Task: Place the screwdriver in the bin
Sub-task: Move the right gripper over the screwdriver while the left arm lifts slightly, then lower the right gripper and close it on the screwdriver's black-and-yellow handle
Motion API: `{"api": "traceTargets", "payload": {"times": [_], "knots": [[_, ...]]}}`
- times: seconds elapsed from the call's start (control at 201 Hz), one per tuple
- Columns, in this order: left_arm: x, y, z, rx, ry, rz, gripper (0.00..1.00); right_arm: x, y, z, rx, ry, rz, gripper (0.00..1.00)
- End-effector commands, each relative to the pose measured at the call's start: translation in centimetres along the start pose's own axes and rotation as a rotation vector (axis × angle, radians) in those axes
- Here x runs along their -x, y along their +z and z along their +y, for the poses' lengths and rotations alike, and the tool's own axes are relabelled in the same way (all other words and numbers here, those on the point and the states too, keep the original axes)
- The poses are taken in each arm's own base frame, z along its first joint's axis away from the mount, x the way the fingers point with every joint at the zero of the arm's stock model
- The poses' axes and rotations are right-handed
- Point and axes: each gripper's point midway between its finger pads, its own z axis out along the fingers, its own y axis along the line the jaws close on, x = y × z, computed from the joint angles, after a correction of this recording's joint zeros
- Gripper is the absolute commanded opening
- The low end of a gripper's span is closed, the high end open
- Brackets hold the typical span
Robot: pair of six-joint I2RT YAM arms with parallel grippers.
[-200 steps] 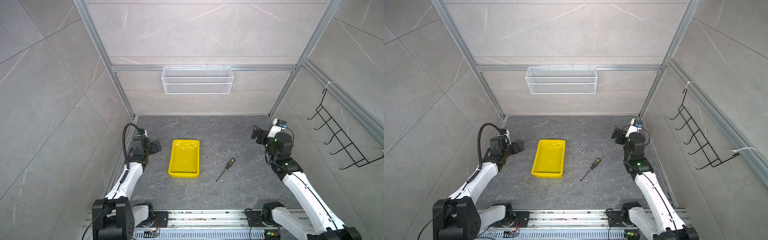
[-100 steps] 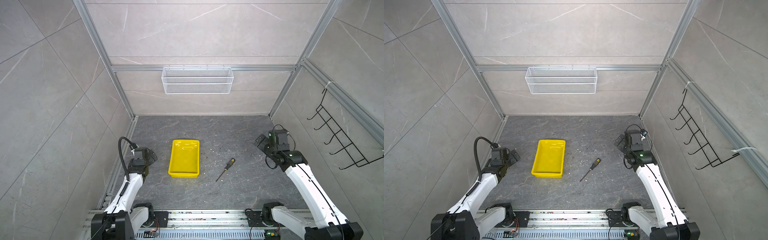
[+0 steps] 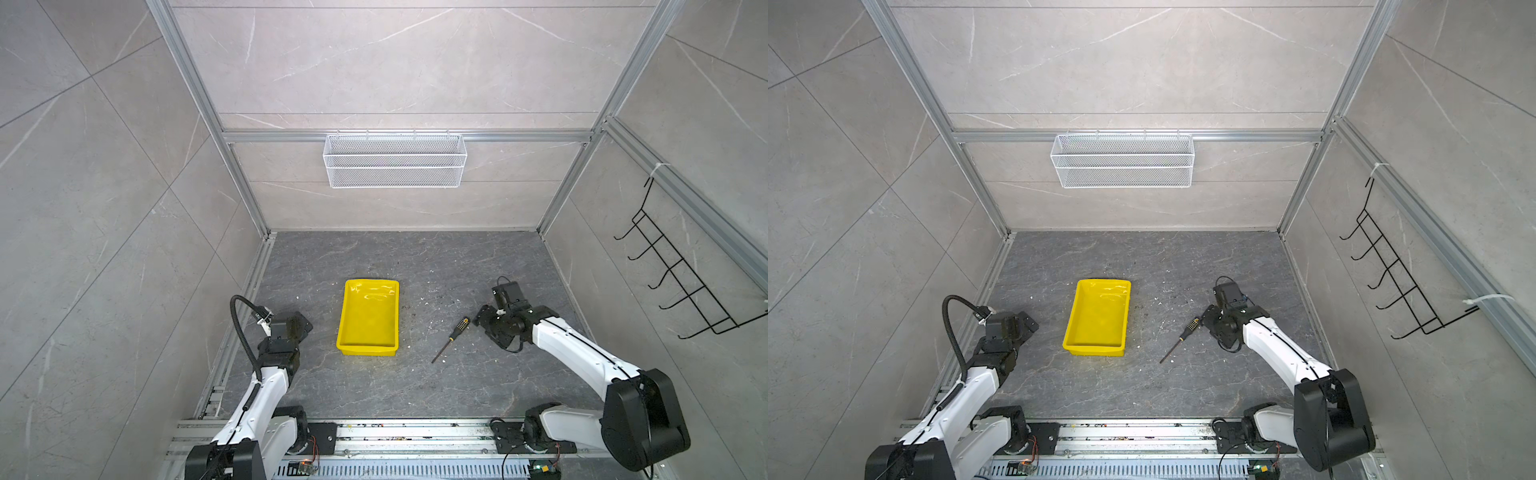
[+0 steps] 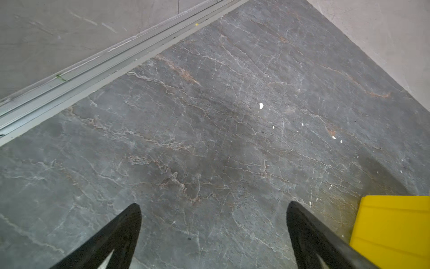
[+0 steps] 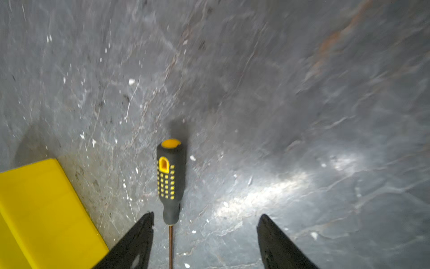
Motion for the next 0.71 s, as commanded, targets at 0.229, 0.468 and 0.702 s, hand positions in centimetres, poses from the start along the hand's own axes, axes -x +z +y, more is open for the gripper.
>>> {"api": "traceTargets", "payload": {"times": [0.229,0.468,0.702], "knots": [[1.6,0.3,-2.1,-0.064,-0.027,-0.018,0.98,-1.4,3.6,1.6,-0.050,-0.019,0.042,0.66],[1.4,0.5,-1.6,-0.033,-0.040,-0.011,0.97,-1.1,5.9,2.6,-0.068,-0.039,0.080,0.59],[1.2,1.1,-2.1,-0.033,-0.026,0.021,0.96,-1.7,7.6,1.8,-0.098,-0.007,0.103,0.48]]}}
